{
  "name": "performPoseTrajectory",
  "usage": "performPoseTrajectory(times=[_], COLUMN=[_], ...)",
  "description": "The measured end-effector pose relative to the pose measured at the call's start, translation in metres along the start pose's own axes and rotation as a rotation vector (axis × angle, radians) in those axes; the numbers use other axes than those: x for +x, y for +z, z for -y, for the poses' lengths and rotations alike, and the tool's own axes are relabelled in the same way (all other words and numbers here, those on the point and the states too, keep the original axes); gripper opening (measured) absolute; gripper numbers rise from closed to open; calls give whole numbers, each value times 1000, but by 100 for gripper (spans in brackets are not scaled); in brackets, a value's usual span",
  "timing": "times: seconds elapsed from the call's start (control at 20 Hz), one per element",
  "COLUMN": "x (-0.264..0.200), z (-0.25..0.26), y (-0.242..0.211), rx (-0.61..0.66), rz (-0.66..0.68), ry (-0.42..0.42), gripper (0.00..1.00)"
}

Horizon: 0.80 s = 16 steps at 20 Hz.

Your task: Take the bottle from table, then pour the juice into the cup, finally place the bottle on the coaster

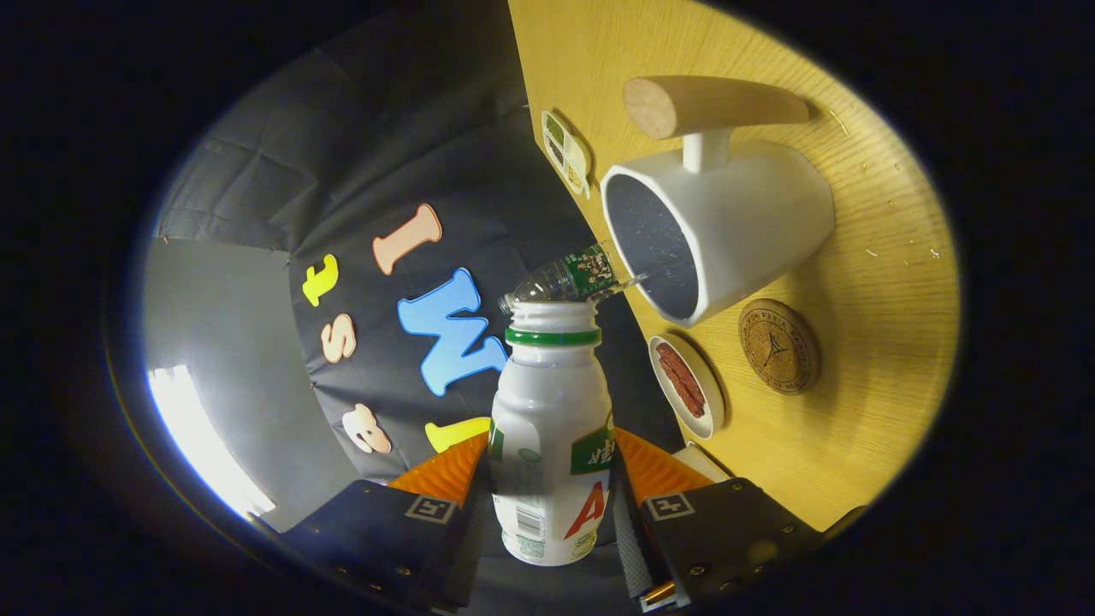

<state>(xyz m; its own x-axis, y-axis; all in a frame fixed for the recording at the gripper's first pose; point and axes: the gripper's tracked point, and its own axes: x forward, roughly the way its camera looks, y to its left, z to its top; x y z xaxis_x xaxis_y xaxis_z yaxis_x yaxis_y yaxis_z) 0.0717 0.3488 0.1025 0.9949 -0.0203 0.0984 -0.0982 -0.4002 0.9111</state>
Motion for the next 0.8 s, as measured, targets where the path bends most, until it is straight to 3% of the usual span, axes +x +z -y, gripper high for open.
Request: performPoseTrajectory(times=[0.8], x=[-1], z=[-11], y=[21], rx=[51], rz=[50], ry=[51], gripper=[65])
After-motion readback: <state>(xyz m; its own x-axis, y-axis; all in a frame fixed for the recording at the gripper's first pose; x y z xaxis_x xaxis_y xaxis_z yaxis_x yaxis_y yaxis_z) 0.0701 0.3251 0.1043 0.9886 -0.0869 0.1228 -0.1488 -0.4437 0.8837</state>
